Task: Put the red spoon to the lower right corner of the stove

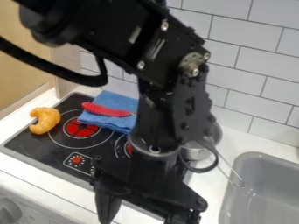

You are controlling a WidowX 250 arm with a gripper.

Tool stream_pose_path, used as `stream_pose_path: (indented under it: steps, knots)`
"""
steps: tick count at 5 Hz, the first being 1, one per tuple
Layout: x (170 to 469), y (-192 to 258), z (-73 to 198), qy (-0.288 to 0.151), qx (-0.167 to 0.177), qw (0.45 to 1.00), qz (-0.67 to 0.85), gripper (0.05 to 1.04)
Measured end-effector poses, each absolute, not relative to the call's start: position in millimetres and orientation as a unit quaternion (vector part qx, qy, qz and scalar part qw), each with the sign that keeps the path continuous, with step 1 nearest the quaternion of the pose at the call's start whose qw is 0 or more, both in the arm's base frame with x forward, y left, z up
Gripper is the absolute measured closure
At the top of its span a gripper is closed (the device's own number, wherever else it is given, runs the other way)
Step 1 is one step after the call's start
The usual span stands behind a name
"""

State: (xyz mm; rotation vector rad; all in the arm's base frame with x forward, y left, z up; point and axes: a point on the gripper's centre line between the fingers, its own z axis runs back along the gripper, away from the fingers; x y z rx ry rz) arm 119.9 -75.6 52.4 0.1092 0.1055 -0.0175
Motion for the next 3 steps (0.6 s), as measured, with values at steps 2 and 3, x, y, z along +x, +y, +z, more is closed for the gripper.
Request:
stream_pose_path:
  steps: [2, 3]
  knots:
    - [119.0, -48.9, 52.3, 0.072, 0.057, 0.991, -0.093, 0.085]
    - [129.6, -22.0, 53.9, 0.073, 0.031, 0.977, -0.199, 0.085]
